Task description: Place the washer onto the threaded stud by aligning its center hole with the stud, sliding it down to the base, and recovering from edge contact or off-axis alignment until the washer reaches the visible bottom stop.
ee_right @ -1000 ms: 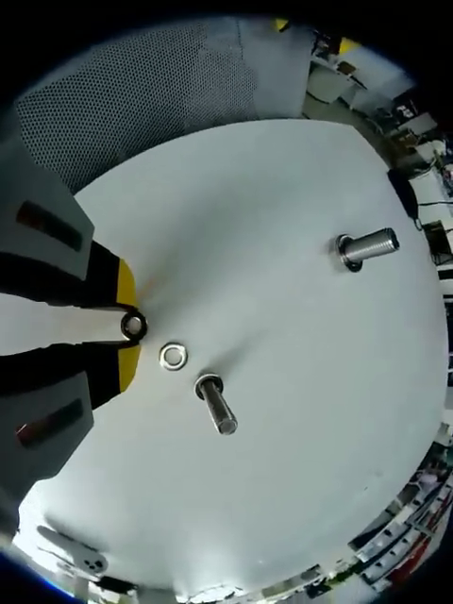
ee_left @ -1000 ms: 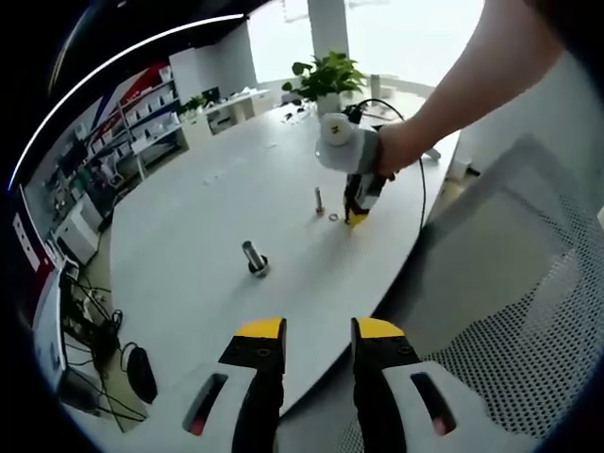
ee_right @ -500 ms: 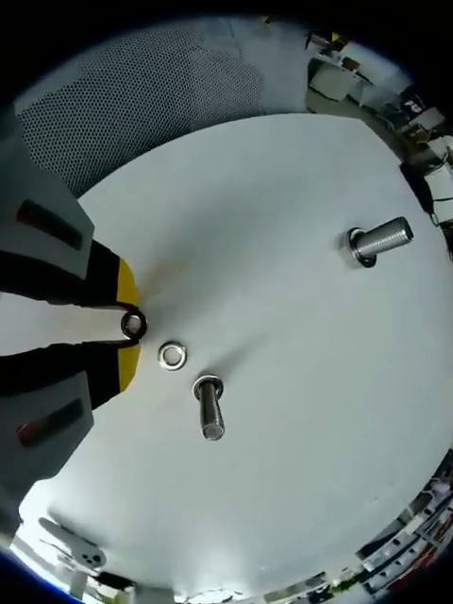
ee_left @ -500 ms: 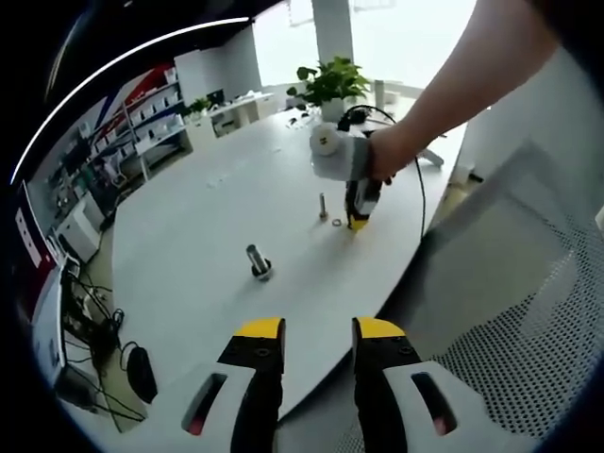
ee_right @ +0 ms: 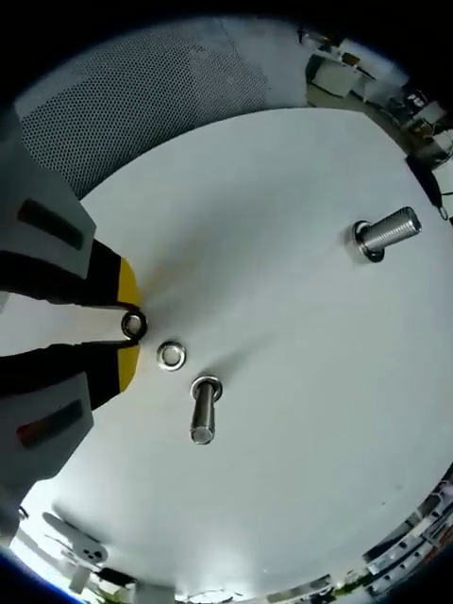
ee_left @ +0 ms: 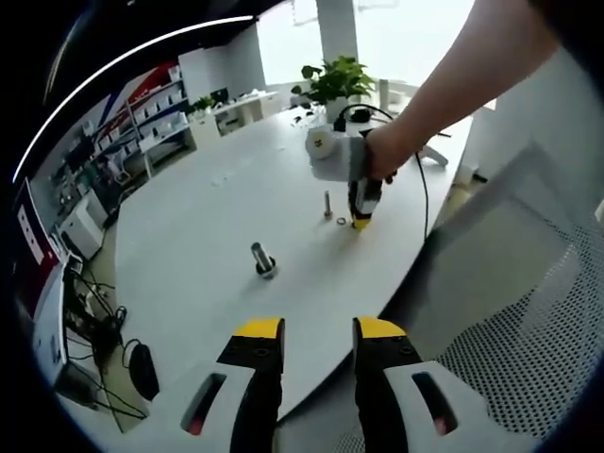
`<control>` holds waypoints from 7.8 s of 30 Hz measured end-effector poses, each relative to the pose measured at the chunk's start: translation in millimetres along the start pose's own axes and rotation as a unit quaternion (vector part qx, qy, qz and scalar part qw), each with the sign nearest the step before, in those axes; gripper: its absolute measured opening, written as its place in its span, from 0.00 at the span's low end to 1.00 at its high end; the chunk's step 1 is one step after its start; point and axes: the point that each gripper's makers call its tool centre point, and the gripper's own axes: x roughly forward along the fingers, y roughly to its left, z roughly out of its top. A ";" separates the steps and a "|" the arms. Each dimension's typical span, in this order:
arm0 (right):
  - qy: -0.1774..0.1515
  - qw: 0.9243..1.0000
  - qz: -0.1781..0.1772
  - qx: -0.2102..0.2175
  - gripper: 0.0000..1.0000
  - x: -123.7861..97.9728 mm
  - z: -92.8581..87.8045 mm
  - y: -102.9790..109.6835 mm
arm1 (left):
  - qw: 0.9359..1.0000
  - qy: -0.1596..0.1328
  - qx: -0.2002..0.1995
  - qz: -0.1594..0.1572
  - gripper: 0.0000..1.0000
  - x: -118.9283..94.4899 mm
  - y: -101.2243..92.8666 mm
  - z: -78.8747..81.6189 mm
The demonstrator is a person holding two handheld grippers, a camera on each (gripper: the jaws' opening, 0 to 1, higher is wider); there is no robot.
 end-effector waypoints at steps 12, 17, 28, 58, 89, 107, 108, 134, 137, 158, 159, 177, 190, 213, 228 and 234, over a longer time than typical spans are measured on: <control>-0.040 0.999 0.012 0.008 0.14 -1.8 -3.1 -2.5 | 1.000 -0.012 -0.020 -0.002 0.27 -1.1 3.0 3.9; -0.074 0.997 0.010 -0.002 0.14 -2.1 -3.1 -1.1 | 1.000 -0.021 -0.020 0.003 0.27 -2.9 4.5 7.6; -0.124 0.992 0.014 0.008 0.14 -3.4 -1.4 -2.6 | 0.999 -0.031 -0.024 0.012 0.28 -5.0 9.3 10.8; -0.218 0.976 -0.004 0.009 0.14 -76.4 37.8 -31.0 | 0.999 -0.033 -0.029 0.029 0.30 -5.9 16.2 10.2; -0.196 0.981 0.001 0.004 0.14 -44.5 47.8 -37.2 | 0.999 -0.014 -0.028 0.042 0.30 -4.6 19.6 2.9; -0.177 0.984 0.001 -0.004 0.14 -11.2 49.7 -37.6 | 0.998 0.001 -0.028 0.047 0.30 -3.0 22.0 -3.0; -0.177 0.984 0.002 -0.004 0.14 -11.1 49.8 -37.7 | 0.999 0.002 -0.028 0.046 0.30 -2.7 21.8 -3.3; -0.209 0.977 0.019 0.027 0.22 -17.1 43.8 -37.6 | 0.998 0.017 -0.028 0.045 0.30 -0.1 21.0 -8.4; -0.210 0.977 0.023 0.024 0.22 -16.7 40.8 -31.0 | 0.998 0.018 -0.025 0.045 0.30 0.2 20.3 -8.7; -0.204 0.978 0.033 0.029 0.20 -4.3 30.4 -18.7 | 0.998 0.029 -0.023 0.041 0.29 1.9 19.1 -13.0; -0.205 0.978 0.031 0.027 0.20 -4.1 30.5 -18.9 | 0.999 0.029 -0.022 0.040 0.29 2.0 18.7 -12.8; -0.201 0.978 0.040 -0.027 0.17 -5.2 12.3 -9.6 | 0.998 0.043 -0.028 0.047 0.29 2.5 22.1 -18.7; -0.122 0.984 0.019 -0.130 0.15 -3.3 17.9 -7.6 | 0.998 0.051 -0.019 0.044 0.29 4.4 18.9 -19.7; -0.085 0.983 0.025 -0.162 0.13 -1.2 18.9 -8.6 | 0.996 0.055 -0.028 0.058 0.28 1.6 25.7 -22.8; -0.133 0.984 0.034 -0.116 0.13 -7.4 15.2 -6.7 | 0.997 0.053 -0.026 0.058 0.28 2.4 26.5 -20.8; -0.159 0.983 0.034 -0.086 0.13 -19.9 13.1 -13.5 | 0.997 0.051 -0.027 0.059 0.28 2.1 26.8 -20.6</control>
